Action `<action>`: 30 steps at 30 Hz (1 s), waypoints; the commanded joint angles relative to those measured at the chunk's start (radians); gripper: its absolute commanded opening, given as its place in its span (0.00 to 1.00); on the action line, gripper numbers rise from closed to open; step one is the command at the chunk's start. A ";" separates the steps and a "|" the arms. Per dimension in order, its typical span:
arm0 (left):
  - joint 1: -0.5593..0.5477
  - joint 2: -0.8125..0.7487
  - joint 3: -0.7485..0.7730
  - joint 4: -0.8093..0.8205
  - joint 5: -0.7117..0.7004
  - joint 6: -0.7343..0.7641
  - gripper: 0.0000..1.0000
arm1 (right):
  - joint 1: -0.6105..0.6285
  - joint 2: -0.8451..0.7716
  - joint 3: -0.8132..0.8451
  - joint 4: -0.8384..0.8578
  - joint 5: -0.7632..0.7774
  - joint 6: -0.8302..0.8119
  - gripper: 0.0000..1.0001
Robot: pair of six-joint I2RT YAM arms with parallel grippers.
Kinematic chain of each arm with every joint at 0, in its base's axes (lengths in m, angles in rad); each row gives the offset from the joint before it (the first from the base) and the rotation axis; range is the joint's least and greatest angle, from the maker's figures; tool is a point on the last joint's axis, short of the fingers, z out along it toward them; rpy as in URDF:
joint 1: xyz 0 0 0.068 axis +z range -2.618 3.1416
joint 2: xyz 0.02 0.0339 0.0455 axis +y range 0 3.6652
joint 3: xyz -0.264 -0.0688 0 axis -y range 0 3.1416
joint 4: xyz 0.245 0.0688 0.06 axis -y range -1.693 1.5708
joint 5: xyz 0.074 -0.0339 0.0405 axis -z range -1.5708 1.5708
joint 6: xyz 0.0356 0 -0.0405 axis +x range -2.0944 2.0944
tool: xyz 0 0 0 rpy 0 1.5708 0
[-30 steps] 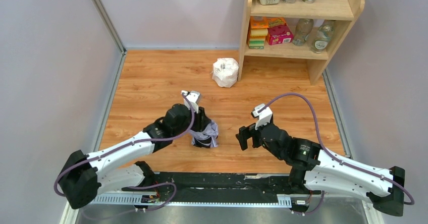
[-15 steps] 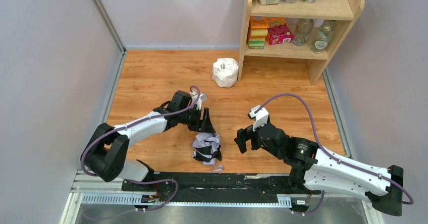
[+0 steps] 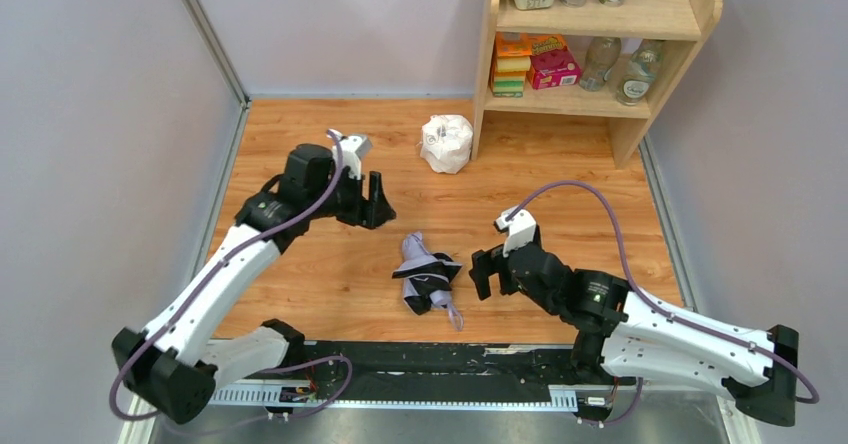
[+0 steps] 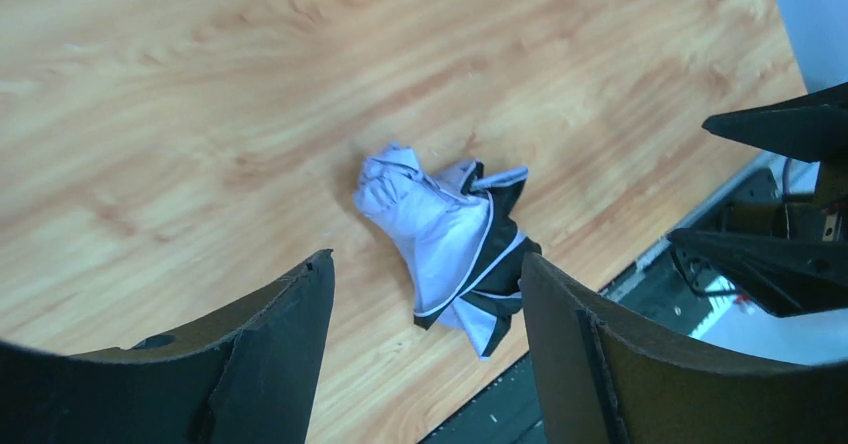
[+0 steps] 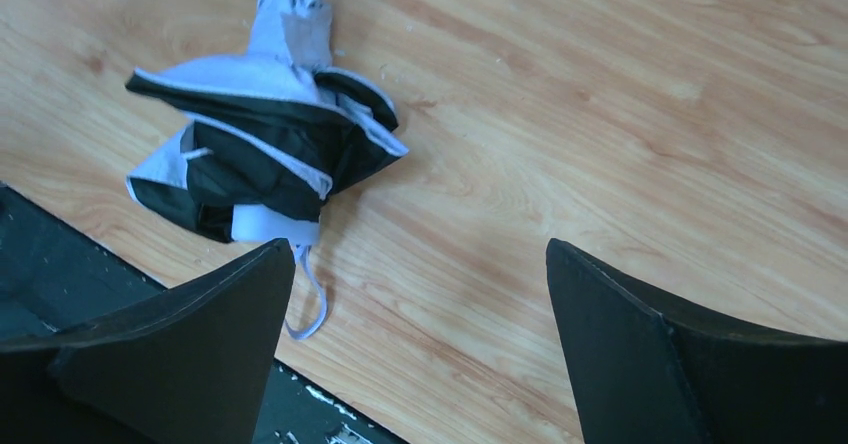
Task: Put away the umbrella
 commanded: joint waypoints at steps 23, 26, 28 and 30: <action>0.011 -0.660 0.405 0.002 -0.214 0.184 0.75 | -0.003 -0.403 0.717 -0.013 0.334 -0.455 1.00; 0.010 -0.577 0.523 0.044 -0.182 0.224 0.75 | -0.003 -0.365 0.834 0.078 0.246 -0.556 1.00; 0.008 -0.510 0.610 0.060 -0.157 0.255 0.75 | -0.003 -0.317 0.895 0.121 0.235 -0.601 1.00; 0.008 -0.436 0.696 0.060 -0.159 0.258 0.75 | -0.003 -0.253 0.966 0.128 0.272 -0.627 1.00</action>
